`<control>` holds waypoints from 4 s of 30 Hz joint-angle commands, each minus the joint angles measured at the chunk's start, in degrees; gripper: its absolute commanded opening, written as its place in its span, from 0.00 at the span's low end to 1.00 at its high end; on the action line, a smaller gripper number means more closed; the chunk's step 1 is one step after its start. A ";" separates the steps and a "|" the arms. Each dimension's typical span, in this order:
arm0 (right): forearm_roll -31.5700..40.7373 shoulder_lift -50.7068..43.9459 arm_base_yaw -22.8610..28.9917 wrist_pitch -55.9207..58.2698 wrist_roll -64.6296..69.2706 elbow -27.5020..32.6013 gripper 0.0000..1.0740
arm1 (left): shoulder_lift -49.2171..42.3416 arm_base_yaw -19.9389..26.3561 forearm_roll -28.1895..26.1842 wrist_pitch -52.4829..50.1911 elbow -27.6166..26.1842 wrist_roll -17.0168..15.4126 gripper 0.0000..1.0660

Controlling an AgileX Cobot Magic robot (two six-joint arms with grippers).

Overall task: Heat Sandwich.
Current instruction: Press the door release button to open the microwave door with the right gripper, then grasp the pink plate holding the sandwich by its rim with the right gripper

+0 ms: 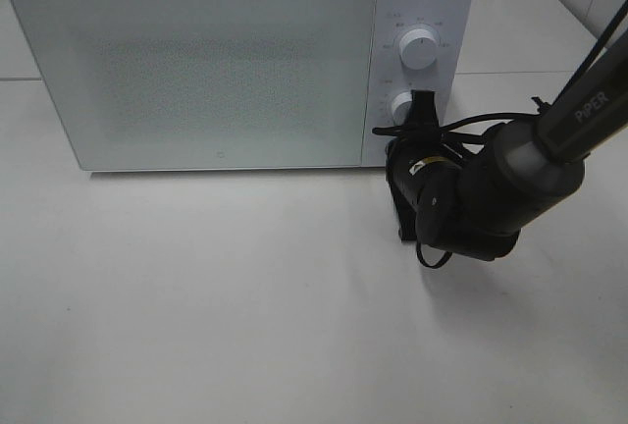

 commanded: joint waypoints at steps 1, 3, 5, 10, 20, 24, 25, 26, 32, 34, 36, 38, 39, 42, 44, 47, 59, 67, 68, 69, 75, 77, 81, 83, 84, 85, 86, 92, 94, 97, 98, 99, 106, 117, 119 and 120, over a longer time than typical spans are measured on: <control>-0.52 -0.63 -0.52 -7.33 -1.26 -1.26 0.00 | -0.23 0.17 -0.34 -0.80 0.17 -0.11 0.94; -0.52 -0.63 -0.52 -7.73 -2.29 -1.95 0.00 | -0.23 0.17 -0.34 -0.80 0.17 -0.11 0.94; -0.23 -0.63 -0.52 -8.08 -2.69 -2.58 0.00 | -0.23 0.17 -0.34 -0.80 0.17 -0.11 0.94; -0.34 -0.63 -1.15 -11.12 -2.69 -3.38 0.00 | -0.23 0.17 -0.34 -0.80 0.17 -0.11 0.94; -0.69 0.46 -3.50 -15.64 -2.69 -8.88 0.00 | -0.23 0.17 -0.34 -0.80 0.17 -0.11 0.94; -1.49 0.52 -4.01 -15.13 -4.35 -9.91 0.00 | -0.23 0.17 -0.34 -0.80 0.17 -0.11 0.94; -1.49 0.52 -4.01 -15.13 -4.53 -9.91 0.00 | -0.23 0.17 -0.34 -0.80 0.17 -0.11 0.94; -1.49 0.52 -4.01 -14.78 -4.47 -9.91 0.00 | -0.23 0.17 -0.34 -0.80 0.17 -0.11 0.94; -1.49 0.52 -4.01 -14.04 -4.47 -9.91 0.00 | -0.23 0.17 -0.34 -0.80 0.17 -0.11 0.94; -1.49 0.52 -4.01 -13.64 -4.47 -9.85 0.00 | -0.23 0.17 -0.34 -0.80 0.17 -0.11 0.94; -1.49 0.52 -4.01 -13.69 -4.47 -9.85 0.00 | -0.23 0.17 -0.34 -0.80 0.17 -0.11 0.94; -1.49 0.52 -4.01 -13.69 -4.47 -9.85 0.00 | -0.23 0.17 -0.34 -0.80 0.17 -0.11 0.94; -1.49 0.52 -4.01 -13.64 -4.47 -9.85 0.00 | -0.23 0.17 -0.34 -0.80 0.17 -0.11 0.94; -1.49 0.52 -4.01 -13.06 -4.47 -9.85 0.00 | -0.23 0.17 -0.34 -0.80 0.17 -0.11 0.94; -1.49 0.52 -4.01 -11.97 -4.41 -9.85 0.00 | -0.23 0.17 -0.34 -0.80 0.17 -0.11 0.94; -1.49 0.52 -4.01 -11.46 -4.41 -9.85 0.00 | -0.23 0.17 -0.34 -0.80 0.17 -0.11 0.94; -1.43 -0.69 -3.84 -4.18 -4.81 -8.08 0.00 | -0.23 0.17 -0.34 -0.80 0.17 -0.11 0.94; -2.01 -3.44 -3.67 1.38 -3.72 -1.60 0.00 | -0.23 0.17 -0.34 -0.80 0.17 -0.11 0.94; -2.52 -3.95 -3.67 2.18 -3.32 -0.86 0.00 | -0.23 0.17 -0.34 -0.80 0.17 -0.11 0.94; -3.50 -4.41 -3.67 2.98 -2.81 -0.11 0.00 | -0.23 0.17 -0.34 -0.80 0.17 -0.11 0.94; -5.04 -6.82 -3.67 8.48 -2.86 3.50 0.00 | -0.23 0.17 -0.34 -0.80 0.17 -0.11 0.94; -5.16 -8.48 -3.67 11.52 -3.44 5.61 0.00 | -0.23 0.17 -0.34 -0.80 0.17 -0.11 0.94; -5.16 -11.17 -3.67 16.67 -7.56 7.62 0.00 | -0.23 0.17 -0.34 -0.80 0.17 -0.11 0.94; -5.10 -12.72 -3.67 20.05 -10.43 8.25 0.00 | -0.23 0.17 -0.34 -0.80 0.17 -0.11 0.94; -5.10 -12.72 -3.67 20.05 -10.43 8.25 0.00 | -0.23 0.17 -0.34 -0.80 0.17 -0.11 0.94; -5.10 -14.38 -3.67 22.52 -13.92 8.54 0.00 | -0.23 0.17 -0.34 -0.80 0.17 -0.11 0.94; -5.10 -15.24 -3.67 24.12 -15.93 8.54 0.00 | -0.23 0.17 -0.34 -0.80 0.17 -0.11 0.94; -5.10 -19.82 -3.78 32.20 -27.16 8.54 0.00 | -0.23 0.17 -0.34 -0.80 0.17 -0.11 0.94; -5.10 -21.37 -3.78 35.01 -30.88 8.54 0.01 | -0.23 0.17 -0.34 -0.80 0.17 -0.11 0.94; -5.10 -23.72 -3.78 41.08 -38.96 8.54 0.02 | -0.23 0.17 -0.34 -0.80 0.17 -0.11 0.94; -5.10 -23.72 -3.78 41.08 -38.96 8.54 0.02 | -0.23 0.17 -0.34 -0.80 0.17 -0.11 0.94; -5.10 -24.18 -3.78 42.28 -40.68 8.54 0.02 | -0.23 0.17 -0.34 -0.80 0.17 -0.11 0.94; -5.10 -27.39 -3.78 52.43 -56.09 8.54 0.04 | -0.23 0.17 -0.34 -0.80 0.17 -0.11 0.94; -6.59 -29.45 -3.78 65.95 -74.26 8.08 0.06 | -0.23 0.17 -0.34 -0.80 0.17 -0.11 0.94; -8.48 -30.65 -3.78 69.39 -77.86 8.08 0.07 | -0.23 0.17 -0.34 -0.80 0.17 -0.11 0.94; -9.63 -31.17 -3.78 70.65 -78.95 8.08 0.08 | -0.23 0.17 -0.34 -0.80 0.17 -0.11 0.94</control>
